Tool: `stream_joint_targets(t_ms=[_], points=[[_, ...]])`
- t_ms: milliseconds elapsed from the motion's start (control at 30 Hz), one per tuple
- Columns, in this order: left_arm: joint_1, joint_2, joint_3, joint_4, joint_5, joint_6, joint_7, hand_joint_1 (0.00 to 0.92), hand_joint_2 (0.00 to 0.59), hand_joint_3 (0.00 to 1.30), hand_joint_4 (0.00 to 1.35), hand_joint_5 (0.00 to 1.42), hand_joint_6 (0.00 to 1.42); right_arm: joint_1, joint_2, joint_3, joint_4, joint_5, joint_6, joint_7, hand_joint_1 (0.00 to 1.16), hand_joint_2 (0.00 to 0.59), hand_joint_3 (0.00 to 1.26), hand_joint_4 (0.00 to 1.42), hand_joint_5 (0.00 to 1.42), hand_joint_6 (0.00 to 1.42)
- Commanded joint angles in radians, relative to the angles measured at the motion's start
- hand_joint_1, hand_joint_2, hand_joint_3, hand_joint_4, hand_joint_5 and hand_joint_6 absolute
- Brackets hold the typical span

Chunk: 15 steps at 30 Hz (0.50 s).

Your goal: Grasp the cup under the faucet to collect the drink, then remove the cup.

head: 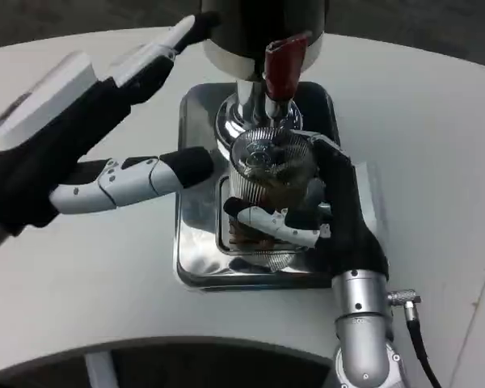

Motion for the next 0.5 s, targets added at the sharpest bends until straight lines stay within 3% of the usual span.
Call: stream_joint_targets(t_ms=[33, 500], points=[[0.060, 0.021, 0.028, -0.034, -0.006, 0.005, -0.007, 0.000, 0.135, 0.00, 0.00, 0.00, 0.00, 0.023, 0.013, 0.013, -0.048, -0.013, -0.019, -0.011, 1.16, 0.124, 0.69, 0.89, 0.95, 1.23], [0.292, 0.037, 0.120, -0.119, 0.058, 0.066, -0.001, 0.000, 0.130, 0.00, 0.00, 0.00, 0.00, 0.150, 0.007, 0.042, -0.231, -0.035, 0.006, 0.052, 1.16, 0.124, 0.70, 0.91, 0.96, 1.27]])
